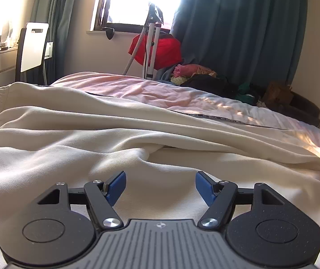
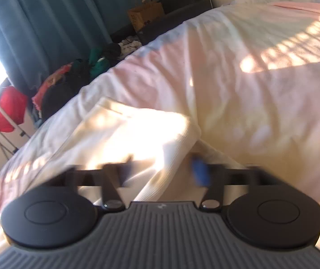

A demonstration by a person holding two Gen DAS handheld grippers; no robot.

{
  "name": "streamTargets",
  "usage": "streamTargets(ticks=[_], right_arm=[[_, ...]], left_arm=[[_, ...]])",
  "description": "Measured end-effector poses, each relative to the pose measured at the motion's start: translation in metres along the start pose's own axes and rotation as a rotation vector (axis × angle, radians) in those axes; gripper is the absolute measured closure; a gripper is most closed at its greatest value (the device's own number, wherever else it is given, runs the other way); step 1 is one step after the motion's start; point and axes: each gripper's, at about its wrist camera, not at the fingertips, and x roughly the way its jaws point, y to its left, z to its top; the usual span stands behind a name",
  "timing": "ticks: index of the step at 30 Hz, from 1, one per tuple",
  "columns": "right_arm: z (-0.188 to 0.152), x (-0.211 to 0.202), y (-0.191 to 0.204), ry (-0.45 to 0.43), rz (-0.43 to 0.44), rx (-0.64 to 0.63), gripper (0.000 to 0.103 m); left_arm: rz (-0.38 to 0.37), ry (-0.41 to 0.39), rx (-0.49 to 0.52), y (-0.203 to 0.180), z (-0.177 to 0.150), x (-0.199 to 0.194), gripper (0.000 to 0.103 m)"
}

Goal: Fold clothes

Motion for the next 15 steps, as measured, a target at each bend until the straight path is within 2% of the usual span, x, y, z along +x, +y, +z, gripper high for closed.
streamTargets(ticks=[5,9,15], right_arm=[[-0.019,-0.066,0.018,-0.056,0.070,-0.093,0.017],[-0.040,-0.122,0.025,-0.053,0.162,-0.143,0.017],[-0.056,-0.167,0.030,-0.077,0.208,-0.268,0.017]], left_arm=[[-0.001,-0.006,0.021,-0.006,-0.001,-0.016,0.032],[-0.001,-0.012,0.030,-0.010,-0.001,-0.035,0.032],[0.009,-0.017,0.038,-0.012,-0.001,-0.066,0.032]])
